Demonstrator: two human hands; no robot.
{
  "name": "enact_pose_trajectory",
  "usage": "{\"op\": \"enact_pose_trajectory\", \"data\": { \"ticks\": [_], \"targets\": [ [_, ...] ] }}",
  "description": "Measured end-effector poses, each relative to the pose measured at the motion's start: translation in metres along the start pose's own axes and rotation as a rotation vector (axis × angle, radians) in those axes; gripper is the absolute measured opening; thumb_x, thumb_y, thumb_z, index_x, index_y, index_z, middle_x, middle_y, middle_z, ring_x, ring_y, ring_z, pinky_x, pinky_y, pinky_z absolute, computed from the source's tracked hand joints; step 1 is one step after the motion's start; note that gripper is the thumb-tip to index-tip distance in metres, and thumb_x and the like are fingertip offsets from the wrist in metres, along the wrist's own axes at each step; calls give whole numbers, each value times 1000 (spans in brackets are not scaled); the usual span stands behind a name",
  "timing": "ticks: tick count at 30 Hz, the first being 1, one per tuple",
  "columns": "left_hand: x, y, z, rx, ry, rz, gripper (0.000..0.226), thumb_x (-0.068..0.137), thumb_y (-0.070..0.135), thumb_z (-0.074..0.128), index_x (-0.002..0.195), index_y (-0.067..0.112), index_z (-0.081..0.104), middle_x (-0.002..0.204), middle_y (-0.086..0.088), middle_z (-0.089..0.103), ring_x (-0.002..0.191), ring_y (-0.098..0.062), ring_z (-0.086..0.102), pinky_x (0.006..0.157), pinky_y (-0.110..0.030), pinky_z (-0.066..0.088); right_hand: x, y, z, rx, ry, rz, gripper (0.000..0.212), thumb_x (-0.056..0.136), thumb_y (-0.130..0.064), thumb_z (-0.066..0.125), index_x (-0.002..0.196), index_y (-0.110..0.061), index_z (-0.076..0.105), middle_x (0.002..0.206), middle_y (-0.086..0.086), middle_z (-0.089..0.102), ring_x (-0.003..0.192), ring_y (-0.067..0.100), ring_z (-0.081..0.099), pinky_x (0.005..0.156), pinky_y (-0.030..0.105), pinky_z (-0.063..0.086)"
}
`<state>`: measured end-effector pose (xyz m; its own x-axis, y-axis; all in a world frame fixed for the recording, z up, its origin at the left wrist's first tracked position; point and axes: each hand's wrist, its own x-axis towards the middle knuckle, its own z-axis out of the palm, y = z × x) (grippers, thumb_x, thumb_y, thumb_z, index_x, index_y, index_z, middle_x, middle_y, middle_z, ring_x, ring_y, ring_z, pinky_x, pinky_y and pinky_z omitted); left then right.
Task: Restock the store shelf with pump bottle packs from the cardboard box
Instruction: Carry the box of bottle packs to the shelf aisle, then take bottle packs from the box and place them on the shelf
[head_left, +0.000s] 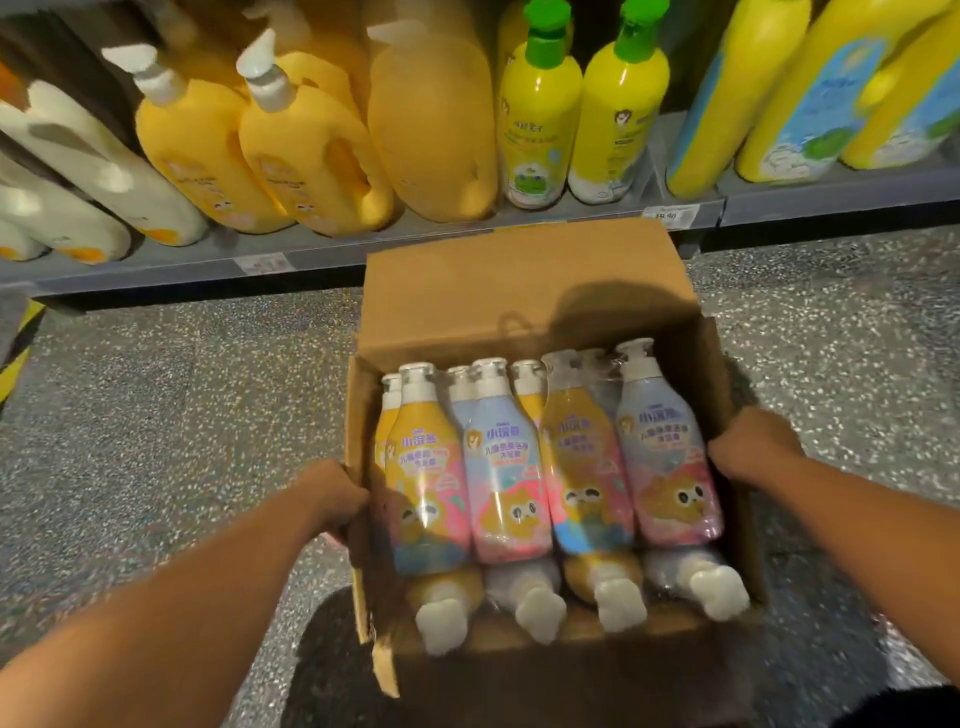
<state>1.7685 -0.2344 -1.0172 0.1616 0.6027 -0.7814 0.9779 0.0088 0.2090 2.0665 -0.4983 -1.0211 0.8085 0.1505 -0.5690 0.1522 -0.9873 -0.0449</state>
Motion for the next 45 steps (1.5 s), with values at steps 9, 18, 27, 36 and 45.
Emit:
{"op": "enact_pose_trajectory", "data": {
  "ticks": [9, 18, 27, 36, 45],
  "targets": [
    [27, 25, 21, 107, 30, -44, 17, 80, -8, 53, 83, -6, 70, 71, -26, 68, 53, -30, 66, 46, -39, 59, 49, 5, -4, -64, -44, -115, 35, 86, -22, 62, 109, 4, 65, 117, 25, 64, 105, 37, 64, 83, 36, 52],
    [2, 78, -8, 359, 268, 79, 23, 89, 10, 53, 97, -5, 68, 80, -14, 68, 86, -34, 68, 69, -34, 52, 36, -15, -31, -54, -313, -160, 35, 93, -18, 53, 116, 7, 59, 114, 27, 60, 94, 36, 62, 81, 43, 55],
    [-50, 149, 32, 458, 336, 418, 43, 93, 40, 51, 126, 14, 59, 126, -13, 61, 118, -34, 56, 92, -37, 46, 9, -68, -38, -173, 53, -545, 47, 82, -35, 50, 127, -21, 55, 128, 9, 58, 115, 34, 57, 94, 40, 48],
    [-28, 144, 71, 380, 270, 570, 66, 83, 48, 62, 138, 14, 45, 152, -13, 27, 137, -38, 32, 111, -43, 33, 27, -76, 4, -52, 64, -507, 84, 84, -61, 57, 146, -12, 30, 149, 13, 30, 131, 36, 36, 107, 43, 34],
    [-22, 157, 100, 502, 188, 494, 93, 80, 71, 53, 153, 25, 17, 160, -1, 18, 145, -28, 21, 110, -62, 25, 46, -58, 9, 453, -166, -178, 73, 59, -51, 86, 111, -5, 63, 106, 11, 68, 94, 28, 66, 81, 36, 54]
  ]
}}
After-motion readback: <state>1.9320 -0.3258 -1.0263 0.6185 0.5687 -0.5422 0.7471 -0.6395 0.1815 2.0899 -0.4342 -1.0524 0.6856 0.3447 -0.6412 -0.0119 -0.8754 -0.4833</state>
